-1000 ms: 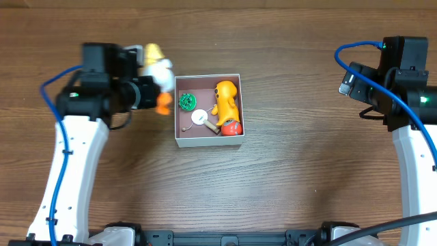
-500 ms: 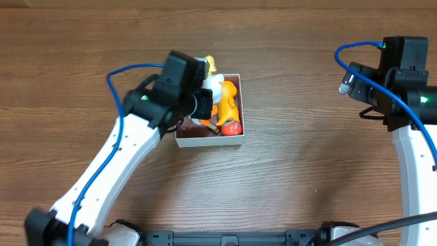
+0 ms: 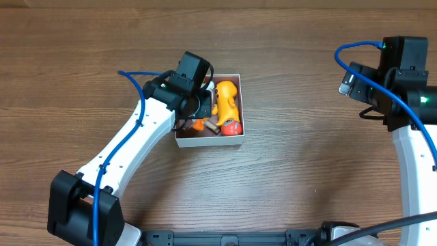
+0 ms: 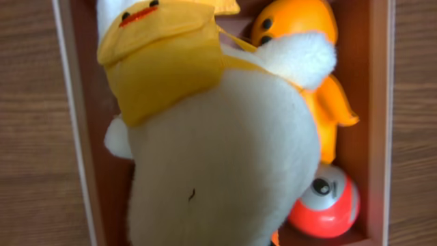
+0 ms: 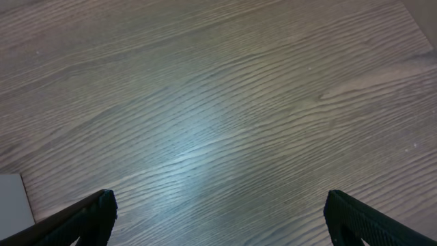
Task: Pack container
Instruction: 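Lower the duck into the box's left side and open the left gripper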
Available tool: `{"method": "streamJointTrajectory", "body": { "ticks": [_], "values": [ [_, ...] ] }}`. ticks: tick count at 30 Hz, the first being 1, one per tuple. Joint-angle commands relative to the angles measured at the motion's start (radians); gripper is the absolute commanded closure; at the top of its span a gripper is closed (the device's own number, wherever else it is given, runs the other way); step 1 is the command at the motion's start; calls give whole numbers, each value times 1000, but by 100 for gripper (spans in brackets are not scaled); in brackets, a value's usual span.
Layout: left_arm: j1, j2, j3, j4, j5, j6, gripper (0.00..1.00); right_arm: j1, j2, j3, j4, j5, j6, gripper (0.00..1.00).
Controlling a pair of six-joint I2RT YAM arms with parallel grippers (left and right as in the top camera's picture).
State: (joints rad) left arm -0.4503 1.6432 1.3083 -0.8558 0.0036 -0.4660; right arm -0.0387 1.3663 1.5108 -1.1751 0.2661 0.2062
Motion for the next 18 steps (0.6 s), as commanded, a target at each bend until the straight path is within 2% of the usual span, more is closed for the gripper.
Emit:
{"method": "streamJointTrajectory", "body": {
  "ticks": [1,8,12,15,18],
  "values": [
    [-2,8,19,-25,-37,-13,90,-3,-3,6,3,2,3,0],
    [-2,32,12,-28,-47,-10,87,-3,-3,6,3,2,4,0],
    [-2,32,9,-49,-36,-9,60,-3,-3,6,3,2,4,0],
    [-2,32,9,-48,-27,-10,50,-3,-3,6,3,2,4,0],
    [-2,32,9,-48,-2,-9,46,-3,-3,6,3,2,4,0]
  ]
}}
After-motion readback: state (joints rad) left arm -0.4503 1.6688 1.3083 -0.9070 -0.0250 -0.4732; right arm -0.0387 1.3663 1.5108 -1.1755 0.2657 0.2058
